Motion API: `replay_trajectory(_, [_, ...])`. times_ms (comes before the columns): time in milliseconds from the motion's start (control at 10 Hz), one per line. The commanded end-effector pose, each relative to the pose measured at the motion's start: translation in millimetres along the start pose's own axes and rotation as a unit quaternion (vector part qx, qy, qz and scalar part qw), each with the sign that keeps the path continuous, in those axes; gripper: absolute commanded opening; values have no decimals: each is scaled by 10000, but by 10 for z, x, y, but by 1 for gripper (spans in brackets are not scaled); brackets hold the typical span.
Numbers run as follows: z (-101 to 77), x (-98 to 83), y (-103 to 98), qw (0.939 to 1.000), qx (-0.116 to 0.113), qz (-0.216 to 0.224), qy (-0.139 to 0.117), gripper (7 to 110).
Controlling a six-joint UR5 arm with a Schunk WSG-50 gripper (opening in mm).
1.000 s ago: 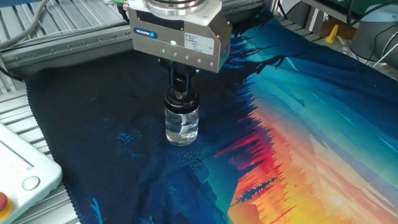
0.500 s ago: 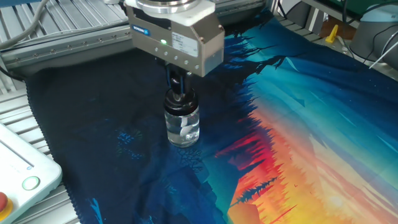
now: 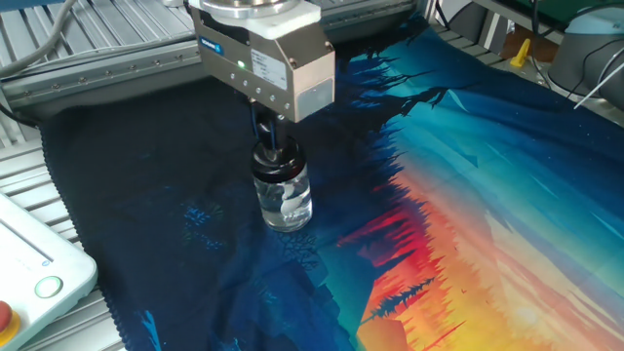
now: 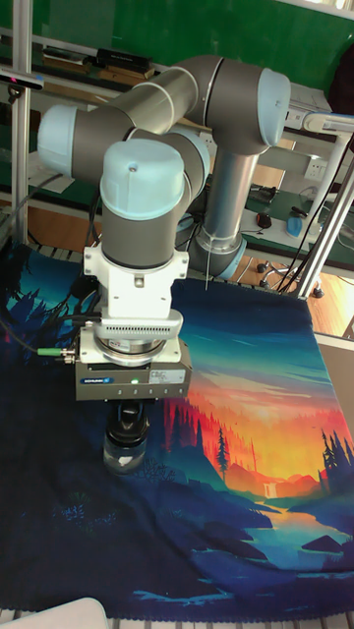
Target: Screw the lid onto the jar
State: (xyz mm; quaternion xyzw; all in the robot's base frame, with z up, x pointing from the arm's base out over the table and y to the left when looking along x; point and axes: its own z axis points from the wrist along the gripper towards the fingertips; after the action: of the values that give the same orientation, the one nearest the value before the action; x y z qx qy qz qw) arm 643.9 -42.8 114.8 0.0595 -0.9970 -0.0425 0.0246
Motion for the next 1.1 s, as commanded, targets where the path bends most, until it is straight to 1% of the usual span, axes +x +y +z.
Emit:
replay_trajectory(0, [-14, -19, 32, 9994, -76, 342, -28, 7])
replay_trajectory(300, [56, -3, 125, 9992, -128, 370, -55, 7])
replay_trajectory(600, [53, 35, 80, 9996, -40, 290, 6, 7])
replay_trajectory(700, [51, 31, 87, 9999, -55, 151, -2, 7])
replay_trajectory(800, [44, 38, 146, 9999, -172, 7, 8, 7])
replay_trajectory(900, [37, 43, 182, 9997, -242, -105, 13, 22])
replay_trajectory(1000, [33, 58, 206, 9994, -291, -177, 37, 22])
